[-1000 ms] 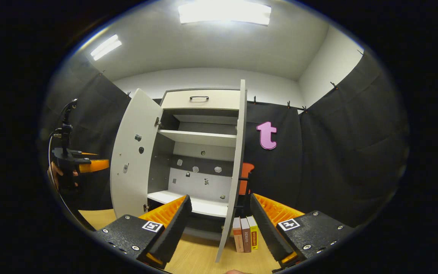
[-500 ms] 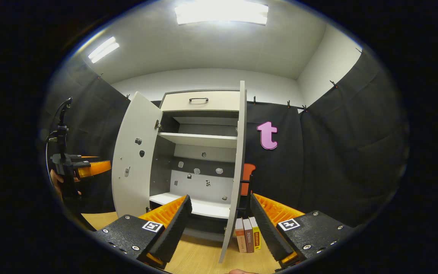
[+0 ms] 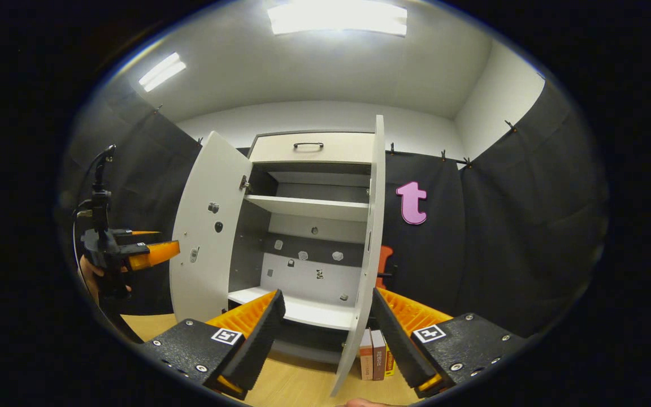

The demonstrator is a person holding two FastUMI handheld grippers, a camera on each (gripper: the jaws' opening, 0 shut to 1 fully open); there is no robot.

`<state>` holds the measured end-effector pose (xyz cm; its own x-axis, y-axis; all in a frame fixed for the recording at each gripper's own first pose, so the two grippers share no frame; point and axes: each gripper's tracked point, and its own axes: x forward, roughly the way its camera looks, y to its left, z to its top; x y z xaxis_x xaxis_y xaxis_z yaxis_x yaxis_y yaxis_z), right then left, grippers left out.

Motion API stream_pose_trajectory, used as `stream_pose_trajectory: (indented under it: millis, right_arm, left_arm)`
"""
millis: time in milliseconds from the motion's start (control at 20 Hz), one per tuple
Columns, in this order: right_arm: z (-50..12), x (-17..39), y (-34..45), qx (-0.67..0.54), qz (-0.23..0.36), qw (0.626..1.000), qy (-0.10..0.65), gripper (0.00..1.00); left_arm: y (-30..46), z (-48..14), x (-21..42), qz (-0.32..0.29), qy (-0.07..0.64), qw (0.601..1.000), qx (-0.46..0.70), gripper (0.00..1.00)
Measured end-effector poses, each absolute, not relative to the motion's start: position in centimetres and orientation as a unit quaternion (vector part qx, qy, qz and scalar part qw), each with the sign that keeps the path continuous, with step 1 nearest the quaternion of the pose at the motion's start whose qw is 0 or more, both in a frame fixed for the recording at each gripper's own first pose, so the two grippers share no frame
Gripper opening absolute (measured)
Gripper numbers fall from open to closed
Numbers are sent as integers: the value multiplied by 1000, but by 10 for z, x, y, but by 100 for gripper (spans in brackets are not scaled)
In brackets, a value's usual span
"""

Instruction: Open the right door of the double-door shoe cabinet with the right hand, and open the left door with the left hand.

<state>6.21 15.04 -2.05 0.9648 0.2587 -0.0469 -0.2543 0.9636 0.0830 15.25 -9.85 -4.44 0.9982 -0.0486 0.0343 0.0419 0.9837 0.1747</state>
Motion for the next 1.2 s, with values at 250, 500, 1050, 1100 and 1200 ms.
stream_pose_trajectory:
  millis: [250,500,1050,1100,1200]
  right_arm:
    - [-17,74,148,23,120,992,11,94]
    - [-33,86,145,22,117,993,25,94]
    - [-45,107,147,29,119,992,34,94]
    - [-45,107,148,28,120,992,35,94]
    - [-46,108,147,26,122,992,37,94]
  left_arm:
    - [-100,-41,158,-21,-28,996,85,100]
    - [-96,-44,160,-12,-24,996,80,98]
    - [-79,-46,159,25,-14,996,84,96]
    - [-77,-46,159,28,-14,996,86,96]
    - [-76,-45,158,32,-14,996,83,97]
